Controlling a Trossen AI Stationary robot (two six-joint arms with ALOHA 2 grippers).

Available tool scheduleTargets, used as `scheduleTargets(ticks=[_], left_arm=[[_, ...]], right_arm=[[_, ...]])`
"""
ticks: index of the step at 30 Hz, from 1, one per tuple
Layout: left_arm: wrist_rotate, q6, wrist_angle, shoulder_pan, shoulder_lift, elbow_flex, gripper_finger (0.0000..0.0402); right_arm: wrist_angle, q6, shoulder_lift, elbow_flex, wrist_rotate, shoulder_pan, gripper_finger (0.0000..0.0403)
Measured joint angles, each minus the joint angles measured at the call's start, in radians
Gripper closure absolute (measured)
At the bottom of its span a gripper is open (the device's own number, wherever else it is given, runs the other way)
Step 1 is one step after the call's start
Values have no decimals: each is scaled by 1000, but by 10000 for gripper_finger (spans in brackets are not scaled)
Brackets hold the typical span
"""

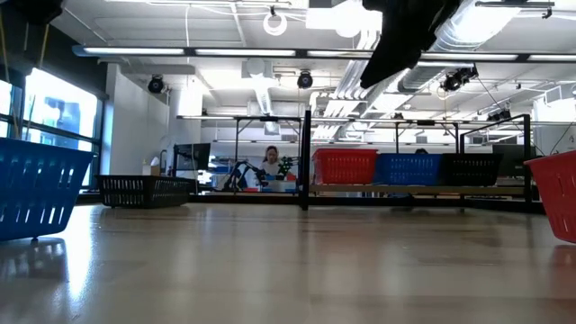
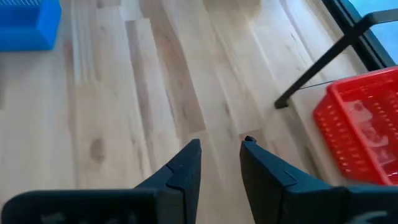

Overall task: Stack baskets on shelf by color
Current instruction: Stack the left blue bin on top of the blue bin on the shelf

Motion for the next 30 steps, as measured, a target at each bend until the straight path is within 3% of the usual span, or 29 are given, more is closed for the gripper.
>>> scheduleTargets(ticks=[8, 30], left_arm=[[57, -14, 23, -11, 117, 0, 255], [116, -104, 100, -9, 348, 0, 263]], right_arm=[[1, 107, 0, 0, 23, 93, 304], [1, 165, 0, 0, 82, 252, 304]])
